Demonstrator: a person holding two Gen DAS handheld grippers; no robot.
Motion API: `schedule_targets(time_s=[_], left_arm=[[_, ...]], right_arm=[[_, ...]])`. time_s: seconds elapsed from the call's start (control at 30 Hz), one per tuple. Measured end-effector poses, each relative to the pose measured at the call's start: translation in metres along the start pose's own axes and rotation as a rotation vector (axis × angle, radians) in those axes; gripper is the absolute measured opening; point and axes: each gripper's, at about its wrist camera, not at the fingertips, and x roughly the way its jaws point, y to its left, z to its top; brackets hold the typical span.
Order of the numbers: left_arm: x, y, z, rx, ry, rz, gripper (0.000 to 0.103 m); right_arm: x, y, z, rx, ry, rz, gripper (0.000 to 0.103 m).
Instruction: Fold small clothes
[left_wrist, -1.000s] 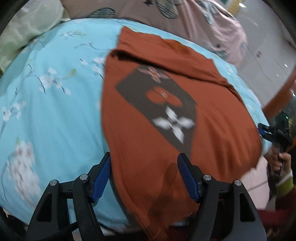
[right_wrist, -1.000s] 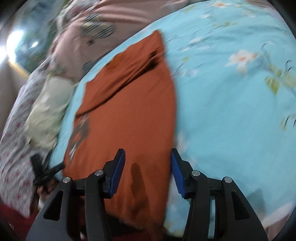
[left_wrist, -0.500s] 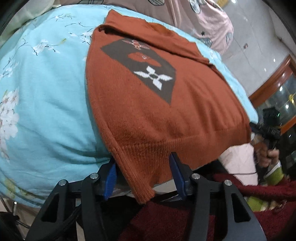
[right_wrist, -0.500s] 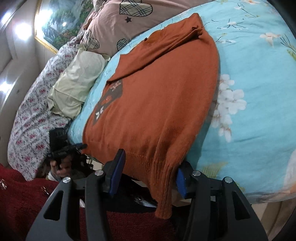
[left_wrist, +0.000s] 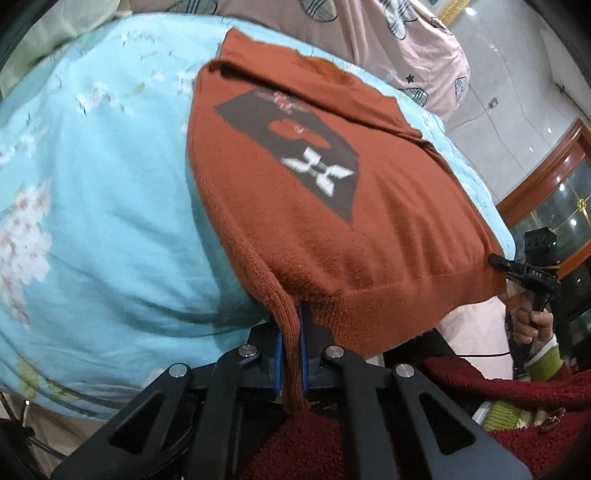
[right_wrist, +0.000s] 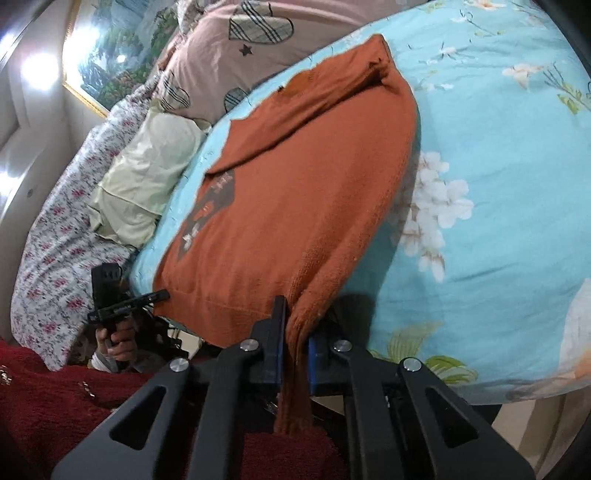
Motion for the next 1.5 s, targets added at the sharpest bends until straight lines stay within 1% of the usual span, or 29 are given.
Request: schedule_targets(time_s=[0.13,0.23,0.3,0.4,0.53,0.63,0.77,0.87,0.97,1.07,1.17,1.3,1.4,1.5], left_arm=[[-0.03,-0.011,0.013,-0.004,-0.112,-0.046,0.005],[-0.055,-0.02,0.03,0.01,-0.208,-0.058,0.005],[-0.064,-0.026,0.043,0.019,-0.255,-0.055,0.005],[-0.076,-0.03,0.068,0.023,-0.335,-0.052,0.005],[-0.078,-0.03,0.108,0.022,-0.428,-0.049,0.005],[-0.068,-0.029,0.147,0.016,-0.465,-0.007,0.005],[-0.05,-0.021,0.197,0.001,-0.501,0.063,0.005],[-0.035,-0.011,0.231,-0.018,-0.508,0.096,0.005],[-0.014,-0.001,0.259,-0.031,-0.487,0.115,0.005],[0.008,0.007,0.284,-0.025,-0.462,0.153,0.005],[0.03,0.016,0.305,-0.028,-0.436,0.171,0.005],[0.067,0.035,0.331,-0.049,-0.387,0.205,0.005],[0.093,0.05,0.344,-0.079,-0.356,0.227,0.005],[0.123,0.069,0.354,-0.116,-0.306,0.235,0.006]], right_arm=[[-0.019,0.009,0.015,0.004,-0.087,0.074,0.008],[-0.032,0.016,0.031,0.003,-0.153,0.109,0.008],[-0.038,0.02,0.045,-0.007,-0.195,0.114,0.008],[-0.042,0.025,0.068,-0.024,-0.25,0.111,0.008],[-0.04,0.021,0.108,-0.023,-0.31,0.086,0.008],[-0.033,0.014,0.146,-0.031,-0.335,0.042,0.008],[-0.015,0.009,0.193,-0.051,-0.336,-0.02,0.008],[0.002,0.004,0.225,-0.059,-0.319,-0.082,0.008],[0.023,-0.007,0.255,-0.054,-0.294,-0.137,0.008],[0.039,-0.022,0.278,-0.029,-0.276,-0.162,0.008],[0.06,-0.039,0.298,-0.013,-0.251,-0.193,0.008],[0.09,-0.061,0.315,0.021,-0.203,-0.235,0.008],[0.11,-0.076,0.323,0.045,-0.176,-0.249,0.008],[0.124,-0.088,0.327,0.061,-0.156,-0.264,0.008]])
